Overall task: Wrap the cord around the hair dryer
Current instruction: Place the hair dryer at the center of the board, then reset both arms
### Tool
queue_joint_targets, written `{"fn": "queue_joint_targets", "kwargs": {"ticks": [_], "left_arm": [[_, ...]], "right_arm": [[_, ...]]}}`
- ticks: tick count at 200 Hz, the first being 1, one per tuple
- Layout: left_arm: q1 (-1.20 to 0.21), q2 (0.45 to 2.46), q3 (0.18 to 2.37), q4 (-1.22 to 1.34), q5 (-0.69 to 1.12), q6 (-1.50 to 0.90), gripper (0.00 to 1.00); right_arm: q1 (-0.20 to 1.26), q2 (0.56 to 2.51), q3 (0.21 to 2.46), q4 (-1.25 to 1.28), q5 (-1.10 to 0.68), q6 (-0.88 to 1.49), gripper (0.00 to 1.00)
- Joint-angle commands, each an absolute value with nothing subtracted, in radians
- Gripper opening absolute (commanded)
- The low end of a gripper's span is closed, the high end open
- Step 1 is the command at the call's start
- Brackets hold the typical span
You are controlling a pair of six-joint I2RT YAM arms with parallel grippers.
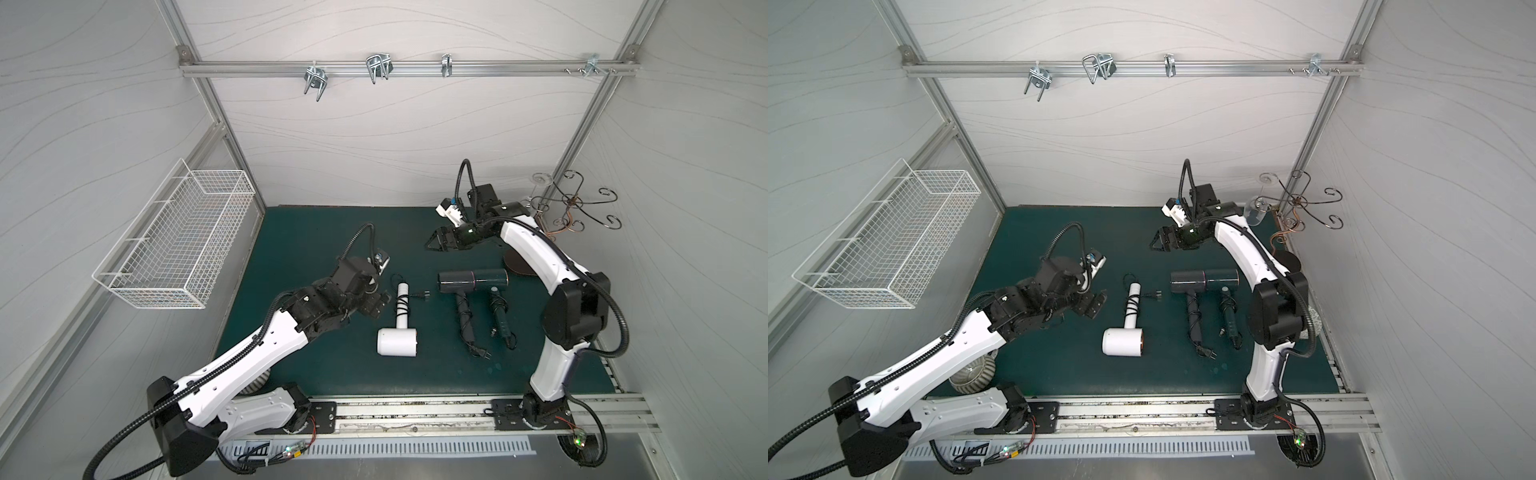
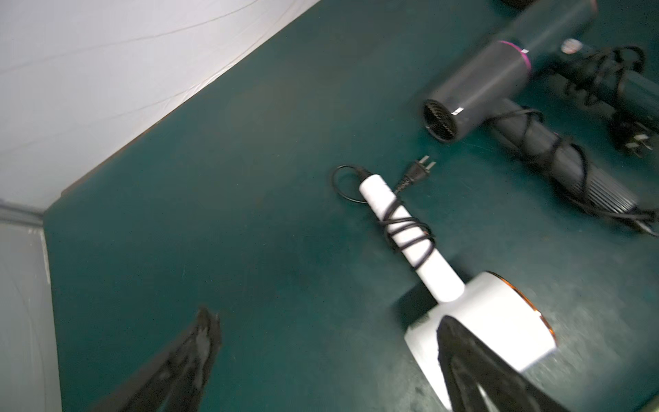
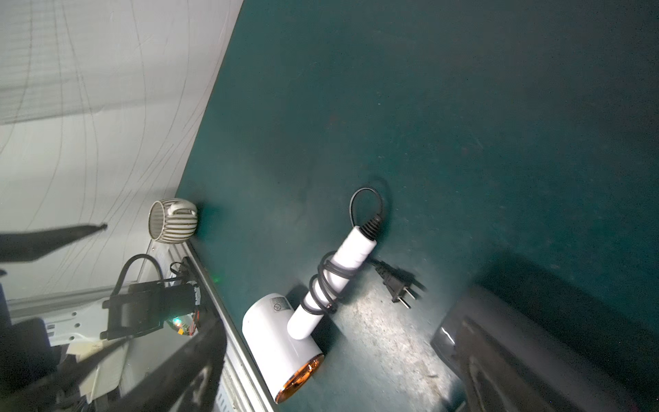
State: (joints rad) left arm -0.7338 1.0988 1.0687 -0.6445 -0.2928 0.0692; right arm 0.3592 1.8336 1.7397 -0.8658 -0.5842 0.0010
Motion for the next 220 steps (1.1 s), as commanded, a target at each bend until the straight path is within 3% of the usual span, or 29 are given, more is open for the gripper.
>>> {"fn": "queue_joint_targets", "kwargs": {"ticks": [1,71,148,220], "left_arm": [[-0.594,1.063,1.057,-0.545,-0.212,0.017,0.98],[-0.298,1.052,0.892,-0.315,-0.180,-0.010,0.98],[-0.149,1.108,0.678,0.016,-0.186,0.005,0.98],[-0.047,1.242,0.608,0.323,-0.154,0.028,0.98]], "right_arm": [[0.322,1.761,1.642,-0.752,-0.532,0.027,0.99],[0.213,1.643,1.417,-0.559,-0.347,-0.028,0.99],[0.086,1.555,1.124,-0.190,-0.264,-0.066,0.99],[0.077,1.567,0.911,0.128,-0.247,-0.091,0.99]]}}
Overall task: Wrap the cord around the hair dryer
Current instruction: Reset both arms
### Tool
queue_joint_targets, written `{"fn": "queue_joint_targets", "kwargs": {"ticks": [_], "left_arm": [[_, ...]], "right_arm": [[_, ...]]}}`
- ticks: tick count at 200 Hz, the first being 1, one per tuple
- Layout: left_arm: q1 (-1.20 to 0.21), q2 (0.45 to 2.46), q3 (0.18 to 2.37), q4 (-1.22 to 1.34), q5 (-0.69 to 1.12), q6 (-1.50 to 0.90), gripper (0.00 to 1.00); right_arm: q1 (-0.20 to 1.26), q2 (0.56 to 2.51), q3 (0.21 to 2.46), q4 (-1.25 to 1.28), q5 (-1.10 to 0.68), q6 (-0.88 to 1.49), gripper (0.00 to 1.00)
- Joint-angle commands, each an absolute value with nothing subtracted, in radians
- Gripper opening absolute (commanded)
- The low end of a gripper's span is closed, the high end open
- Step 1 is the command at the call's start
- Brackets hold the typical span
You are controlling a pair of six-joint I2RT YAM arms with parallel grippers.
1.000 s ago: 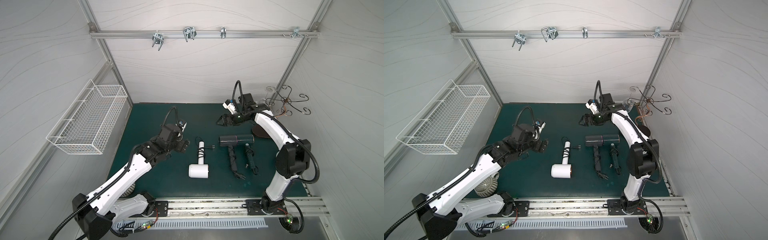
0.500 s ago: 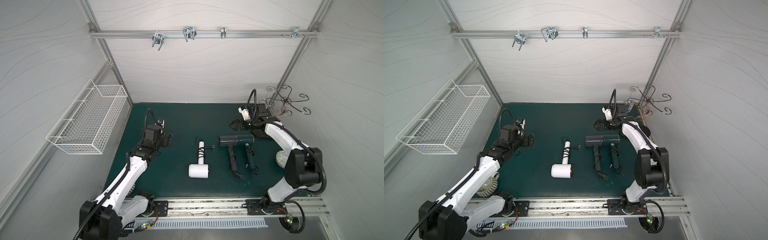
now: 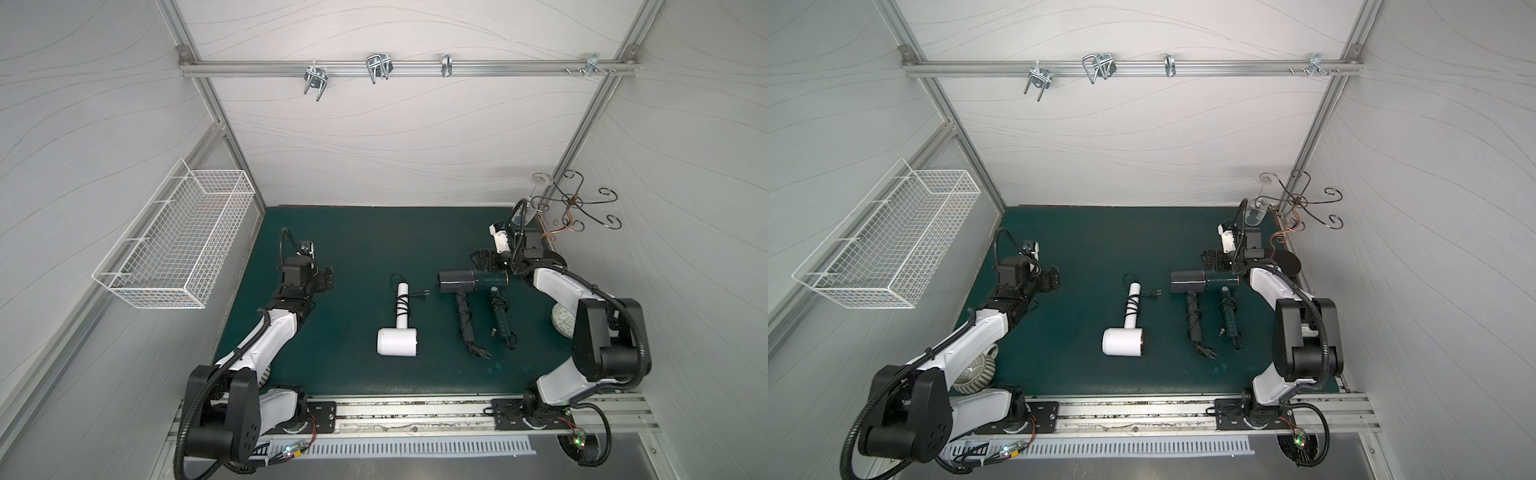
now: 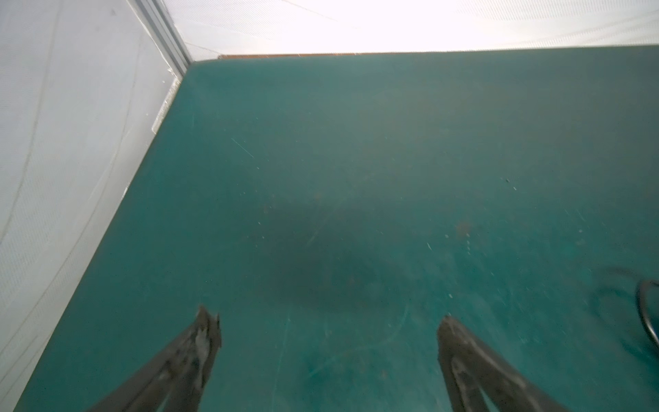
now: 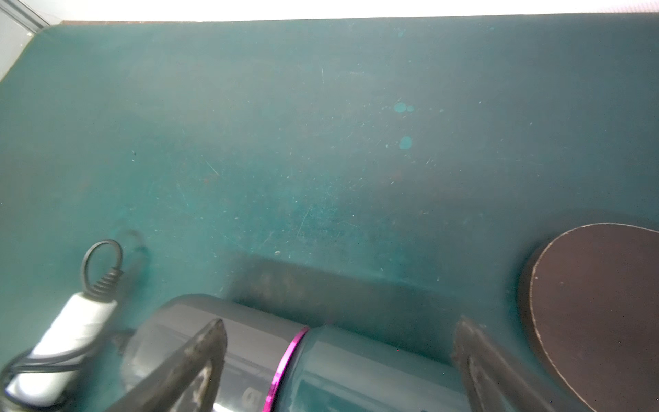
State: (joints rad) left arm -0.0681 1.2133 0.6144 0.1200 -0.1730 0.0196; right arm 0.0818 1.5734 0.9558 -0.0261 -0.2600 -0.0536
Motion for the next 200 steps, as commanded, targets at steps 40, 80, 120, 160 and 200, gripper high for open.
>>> {"fn": "queue_joint_targets", "kwargs": {"ticks": [40,80,120,160,200], "left_arm": [[-0.019,1.294,0.539,0.474,-0.150,0.035,0.98],[-0.002,1.302,0.463,0.538,-0.136,0.034,0.98],[-0.002,1.335,0.418,0.640,-0.126,0.018,0.97],[-0.002,1.423,0.421,0.734,-0.117,-0.004,0.90],[-0.002,1.500,0.389,0.854,-0.152,-0.019,0.89]], "right_arm": [[0.079,1.564,0.837,0.221,-0.238,-0.109,0.99],[0.079,1.542,0.815,0.191,-0.222,-0.119,0.99],[0.083,1.532,0.724,0.311,-0.200,-0.089,0.99],[0.084,1.518,0.605,0.481,-0.188,-0.092,0.99],[0.084,1.534,0.511,0.646,-0.190,-0.095,0.99]]}}
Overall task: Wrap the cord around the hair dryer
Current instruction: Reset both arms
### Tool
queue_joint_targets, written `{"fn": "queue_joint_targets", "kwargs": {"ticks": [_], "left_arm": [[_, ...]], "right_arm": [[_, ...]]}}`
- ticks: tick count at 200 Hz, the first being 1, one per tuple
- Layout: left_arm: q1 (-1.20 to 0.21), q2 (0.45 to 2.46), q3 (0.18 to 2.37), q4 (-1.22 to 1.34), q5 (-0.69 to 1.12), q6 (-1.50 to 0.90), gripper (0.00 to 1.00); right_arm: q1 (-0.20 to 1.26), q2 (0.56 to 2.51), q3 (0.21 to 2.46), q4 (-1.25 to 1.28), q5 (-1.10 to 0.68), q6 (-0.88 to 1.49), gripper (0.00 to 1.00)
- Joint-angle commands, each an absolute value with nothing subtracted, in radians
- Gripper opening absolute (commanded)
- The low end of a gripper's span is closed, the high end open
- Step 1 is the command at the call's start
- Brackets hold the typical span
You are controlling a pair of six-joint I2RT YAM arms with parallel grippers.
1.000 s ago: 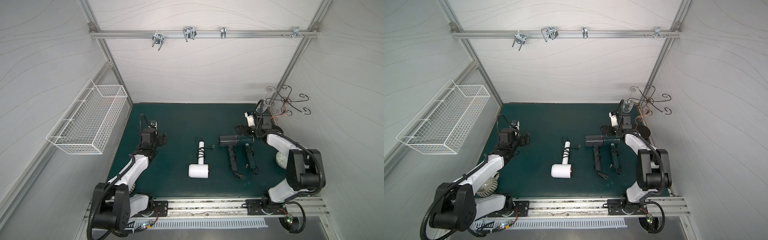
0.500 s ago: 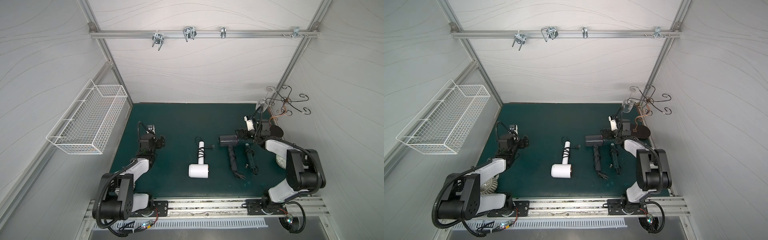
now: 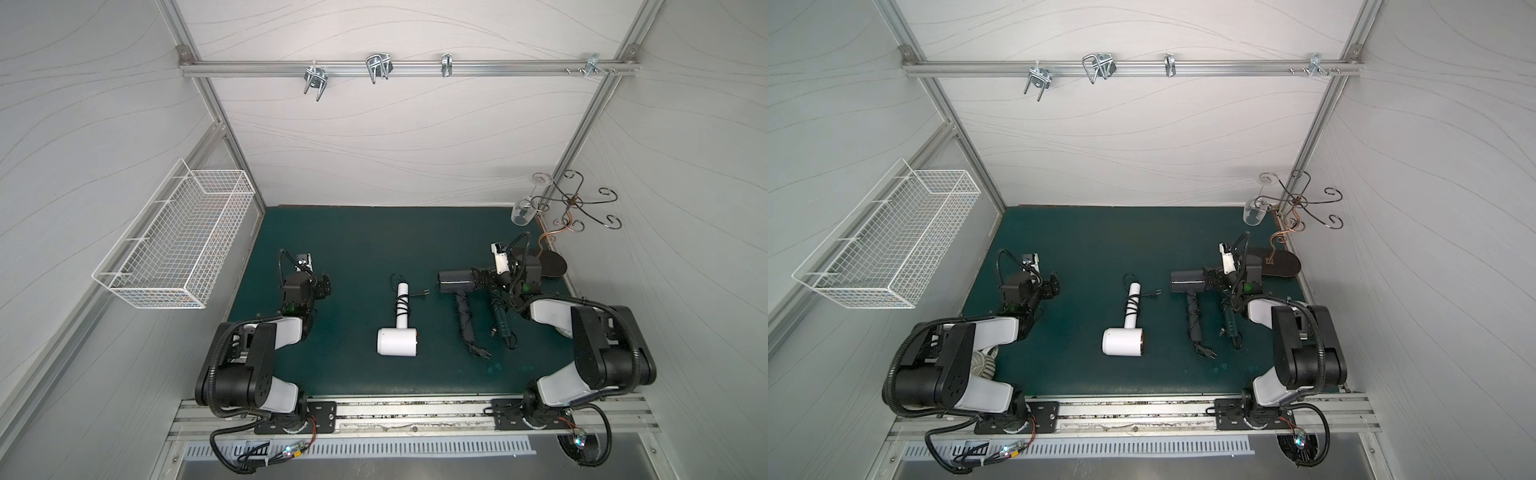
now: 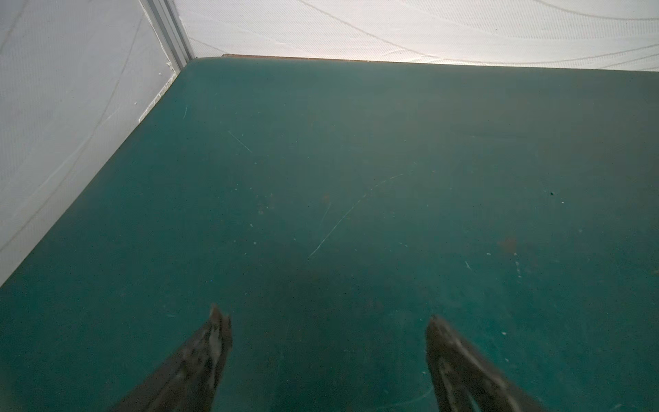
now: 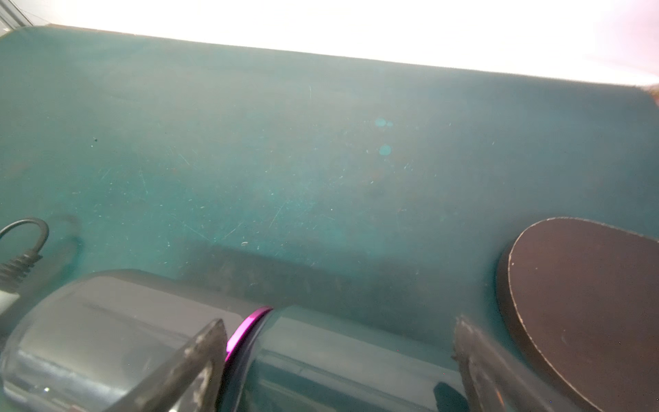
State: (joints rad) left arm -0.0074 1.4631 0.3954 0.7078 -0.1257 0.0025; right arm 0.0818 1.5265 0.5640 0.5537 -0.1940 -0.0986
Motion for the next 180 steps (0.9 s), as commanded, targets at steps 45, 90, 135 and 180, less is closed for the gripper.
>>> {"fn": "queue_joint_targets", "kwargs": {"ticks": [45,90,135,180], "left_arm": [[-0.002,1.537,0.387,0.883,-0.178,-0.031,0.96],[-0.002,1.540,0.395,0.871,-0.196,-0.038,0.97],[-0.002,1.540,0.397,0.869,-0.212,-0.046,0.98],[-0.002,1.540,0.398,0.865,-0.223,-0.048,0.98]], "right_arm": [[0.084,1.550,0.433,0.793,-0.180,-0.095,0.99],[0.086,1.568,0.406,0.865,-0.166,-0.092,0.99],[0.087,1.565,0.398,0.878,-0.117,-0.070,0.99],[0.091,1.572,0.426,0.831,-0.072,-0.055,0.99]]}}
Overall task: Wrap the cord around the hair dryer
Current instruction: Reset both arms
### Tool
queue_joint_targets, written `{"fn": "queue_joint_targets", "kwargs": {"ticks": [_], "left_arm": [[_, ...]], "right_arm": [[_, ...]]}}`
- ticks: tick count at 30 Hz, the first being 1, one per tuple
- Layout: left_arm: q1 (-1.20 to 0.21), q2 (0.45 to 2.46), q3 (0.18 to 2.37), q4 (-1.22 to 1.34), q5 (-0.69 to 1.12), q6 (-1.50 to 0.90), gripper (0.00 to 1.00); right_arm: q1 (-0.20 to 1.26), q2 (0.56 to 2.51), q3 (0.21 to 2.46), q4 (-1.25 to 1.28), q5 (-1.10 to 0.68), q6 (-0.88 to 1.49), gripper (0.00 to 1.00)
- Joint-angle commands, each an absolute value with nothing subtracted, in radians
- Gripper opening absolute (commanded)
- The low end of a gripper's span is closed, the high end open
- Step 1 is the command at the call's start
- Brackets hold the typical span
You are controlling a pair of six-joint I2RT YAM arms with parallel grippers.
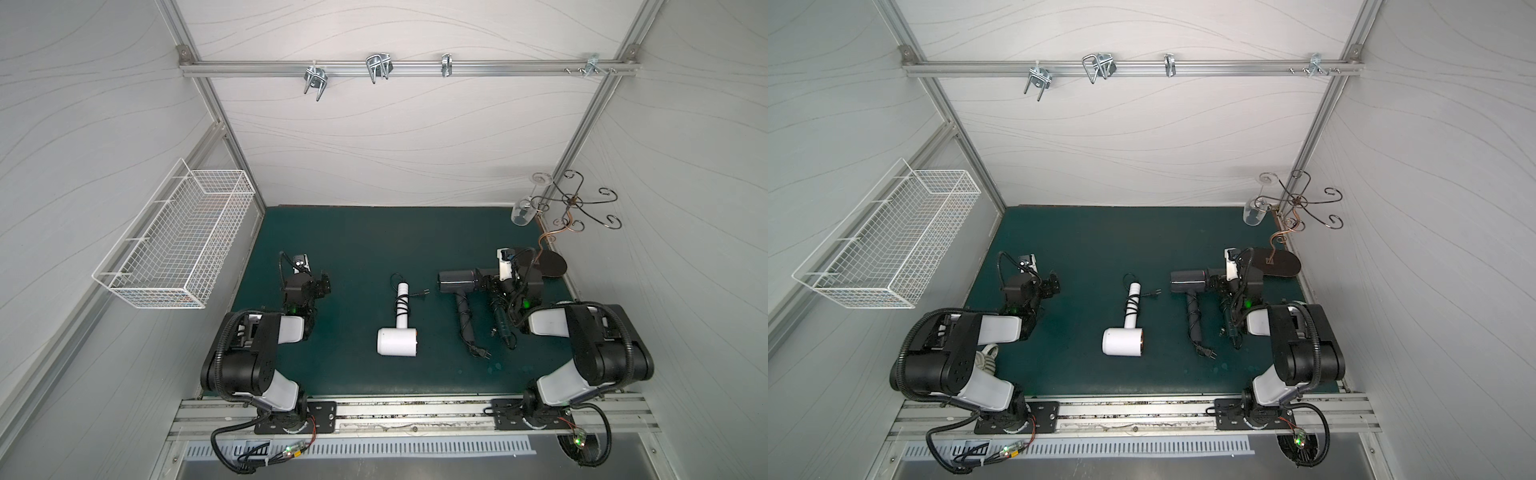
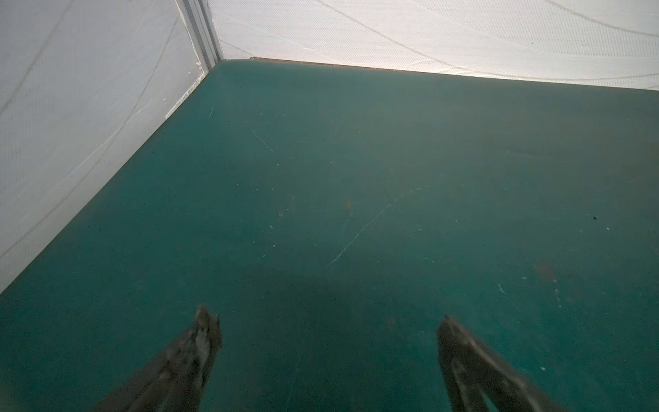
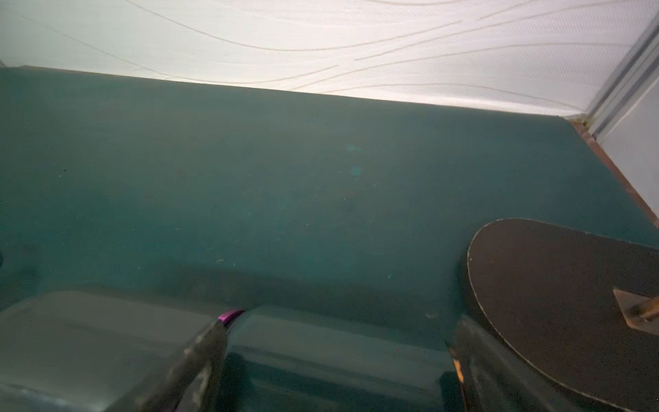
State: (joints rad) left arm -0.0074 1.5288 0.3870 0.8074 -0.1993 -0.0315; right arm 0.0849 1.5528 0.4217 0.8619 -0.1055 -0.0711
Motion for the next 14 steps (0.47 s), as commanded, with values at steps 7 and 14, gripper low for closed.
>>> {"fn": "queue_joint_targets", "kwargs": {"ticks": [7,14], "left_arm": [[-0.002,1.540,0.399,0.865,-0.224,-0.049,0.98],[-0.002,1.540,0.399,0.864,-0.225,-0.050,0.98]], "right_arm": [[0.090,1.577,0.432,0.828,-0.074,-0.056,0.99],[0.089,1.574,0.421,0.844,-0.086,-0.060,0.99]]}}
